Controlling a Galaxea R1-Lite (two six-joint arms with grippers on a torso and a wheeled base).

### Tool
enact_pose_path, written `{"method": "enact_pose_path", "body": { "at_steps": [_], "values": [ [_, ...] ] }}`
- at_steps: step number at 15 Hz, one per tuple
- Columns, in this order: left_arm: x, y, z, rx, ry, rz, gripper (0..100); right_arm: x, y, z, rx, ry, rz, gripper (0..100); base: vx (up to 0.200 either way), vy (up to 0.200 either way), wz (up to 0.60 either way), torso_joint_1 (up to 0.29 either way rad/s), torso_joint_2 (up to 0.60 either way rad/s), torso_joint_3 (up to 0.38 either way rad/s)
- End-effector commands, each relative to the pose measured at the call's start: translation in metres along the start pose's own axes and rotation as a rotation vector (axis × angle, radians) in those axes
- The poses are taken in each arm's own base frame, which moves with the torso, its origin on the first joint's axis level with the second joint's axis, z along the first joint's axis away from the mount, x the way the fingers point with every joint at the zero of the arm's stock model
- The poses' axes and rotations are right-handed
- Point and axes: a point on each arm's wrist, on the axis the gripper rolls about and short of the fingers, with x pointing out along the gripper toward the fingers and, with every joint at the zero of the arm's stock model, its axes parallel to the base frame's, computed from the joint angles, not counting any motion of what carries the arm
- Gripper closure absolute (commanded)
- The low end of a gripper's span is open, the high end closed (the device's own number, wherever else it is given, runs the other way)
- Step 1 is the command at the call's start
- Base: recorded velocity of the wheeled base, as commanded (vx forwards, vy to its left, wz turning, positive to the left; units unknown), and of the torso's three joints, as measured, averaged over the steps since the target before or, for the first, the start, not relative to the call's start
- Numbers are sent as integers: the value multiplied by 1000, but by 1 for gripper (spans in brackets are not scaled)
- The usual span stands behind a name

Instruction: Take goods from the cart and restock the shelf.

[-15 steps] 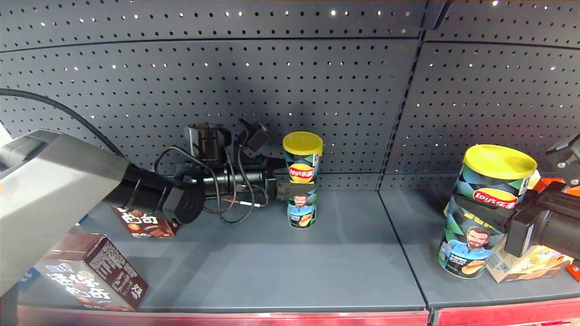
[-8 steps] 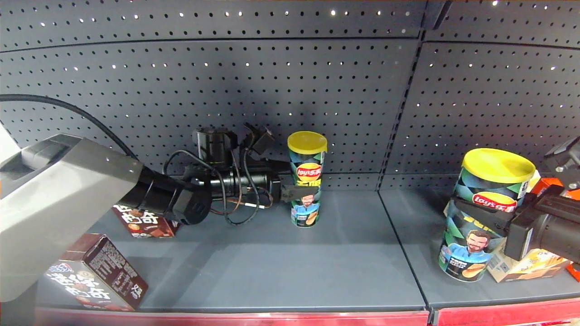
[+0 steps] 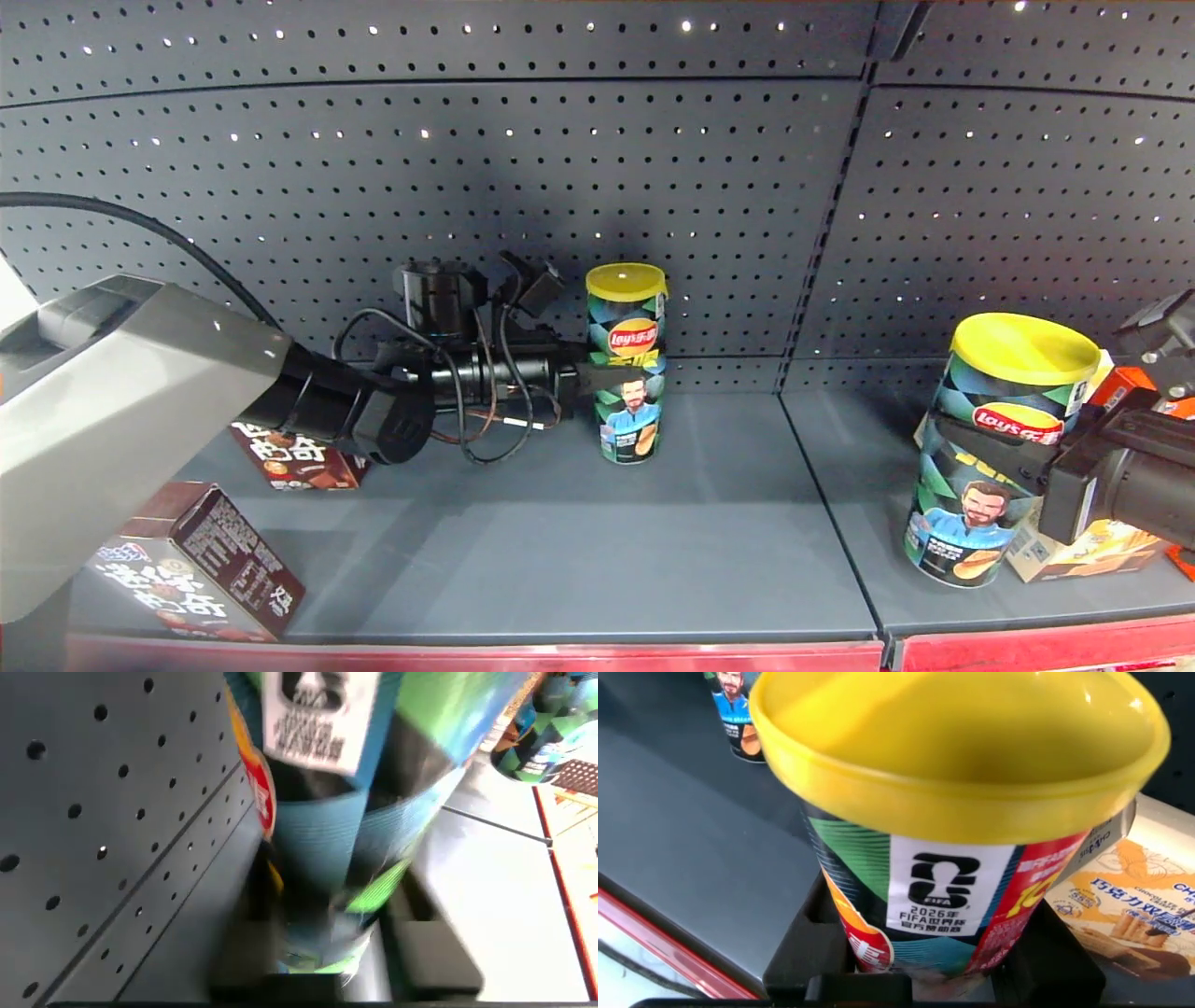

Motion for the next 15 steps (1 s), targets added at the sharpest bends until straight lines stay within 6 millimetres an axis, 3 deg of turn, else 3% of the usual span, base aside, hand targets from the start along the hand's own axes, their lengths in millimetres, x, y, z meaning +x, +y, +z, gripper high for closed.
{"method": "enact_pose_path", "body": {
  "at_steps": [1, 15],
  "values": [
    [-10, -11, 15, 23, -18, -1, 100, 0, 0, 0, 0, -1, -1, 100, 0, 0, 0, 0, 0, 0],
    [-67, -100, 35, 79, -59, -45, 100, -6, 2, -7, 0, 14, 0, 100, 0, 0, 0, 0, 0, 0]
  ]
}}
